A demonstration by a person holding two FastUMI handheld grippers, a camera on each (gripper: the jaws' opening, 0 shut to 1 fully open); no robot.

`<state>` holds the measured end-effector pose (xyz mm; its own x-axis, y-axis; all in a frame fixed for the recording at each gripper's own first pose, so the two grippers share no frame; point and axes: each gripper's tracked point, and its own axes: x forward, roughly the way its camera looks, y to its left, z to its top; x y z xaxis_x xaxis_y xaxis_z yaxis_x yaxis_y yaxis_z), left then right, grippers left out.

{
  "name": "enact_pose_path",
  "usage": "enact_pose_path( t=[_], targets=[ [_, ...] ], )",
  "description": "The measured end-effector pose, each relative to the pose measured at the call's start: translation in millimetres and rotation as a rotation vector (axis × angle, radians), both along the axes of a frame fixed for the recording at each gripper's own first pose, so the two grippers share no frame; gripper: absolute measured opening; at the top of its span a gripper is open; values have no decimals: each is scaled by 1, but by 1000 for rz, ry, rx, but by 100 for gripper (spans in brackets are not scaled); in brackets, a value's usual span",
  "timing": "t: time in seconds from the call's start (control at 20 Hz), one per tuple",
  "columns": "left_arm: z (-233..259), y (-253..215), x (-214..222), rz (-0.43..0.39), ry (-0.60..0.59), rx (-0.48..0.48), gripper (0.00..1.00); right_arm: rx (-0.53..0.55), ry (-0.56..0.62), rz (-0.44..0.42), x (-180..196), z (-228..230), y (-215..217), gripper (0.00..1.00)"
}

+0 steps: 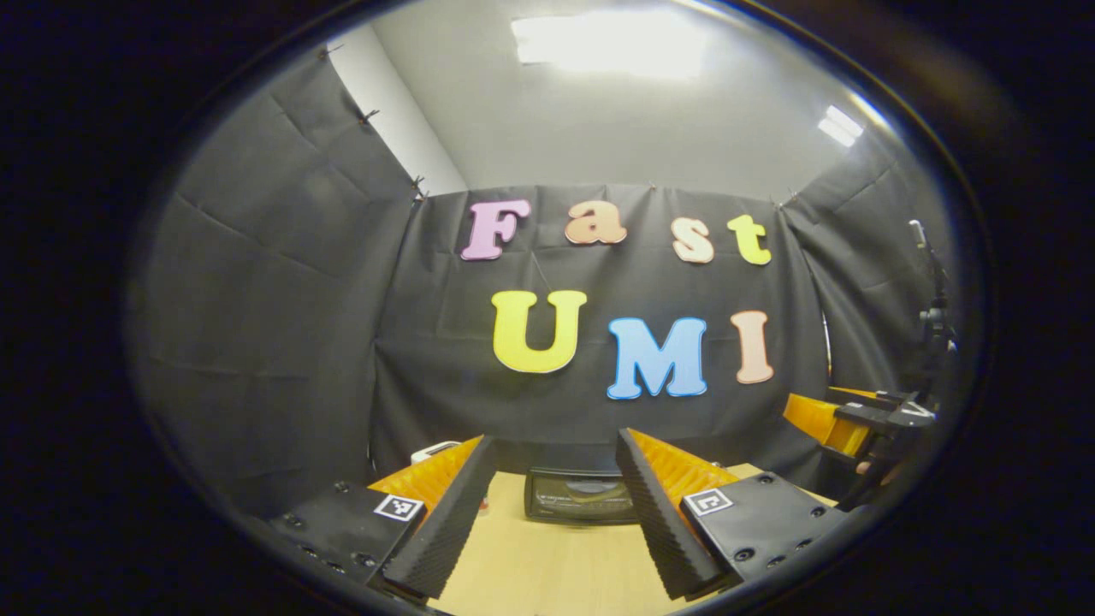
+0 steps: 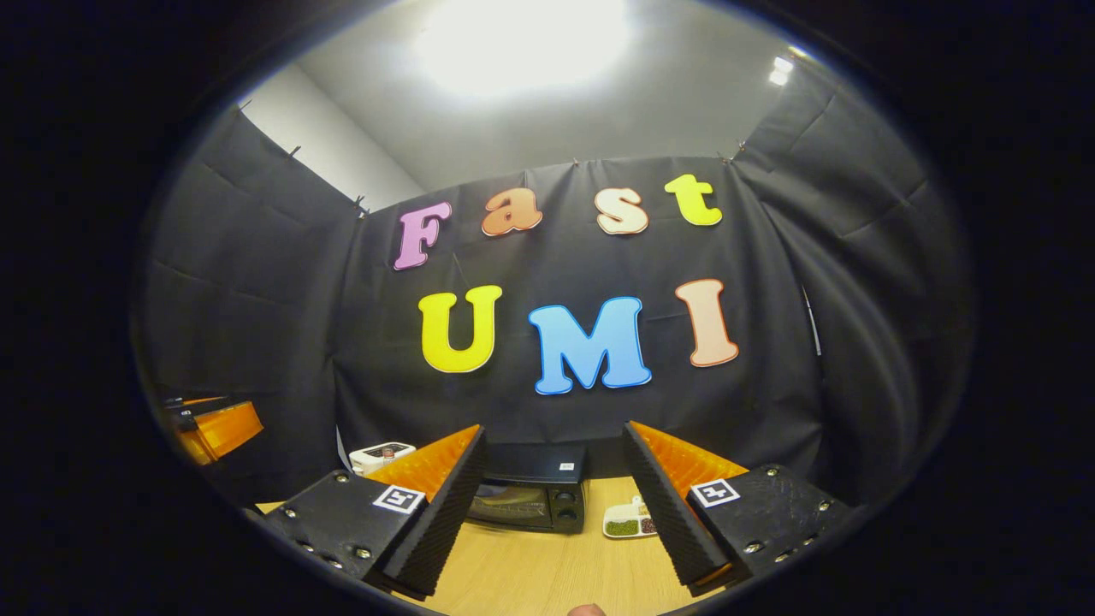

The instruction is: Open the electric oven with the left hand, put the food in, and close the electric oven.

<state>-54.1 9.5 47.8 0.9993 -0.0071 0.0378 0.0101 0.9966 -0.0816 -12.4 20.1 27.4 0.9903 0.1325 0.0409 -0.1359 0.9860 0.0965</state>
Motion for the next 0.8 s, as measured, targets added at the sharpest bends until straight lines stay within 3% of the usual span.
enact_pose_path(
  t=[0.1, 0.25, 0.45, 0.55, 0.7, 0.8],
  targets=[
    [0, 1, 2, -12, 1, -4, 95, -13, -5, -22, -4, 1, -5, 98],
    [-1, 0, 4, -27, 0, -19, 90, -15, -14, -50, -8, 7, -12, 97],
    [-1, -2, 7, -50, -2, -18, 99, -25, -26, -70, -11, 10, -14, 97],
    [0, -3, 8, -58, -5, -10, 99, -21, -24, -72, -13, 9, -13, 97],
    [-1, -6, 7, -67, -3, -14, 90, -22, -27, -73, -14, 9, -11, 97],
    [-4, -7, 8, -71, 2, -18, 99, -23, -30, -70, -14, 9, -9, 97]
  ],
)
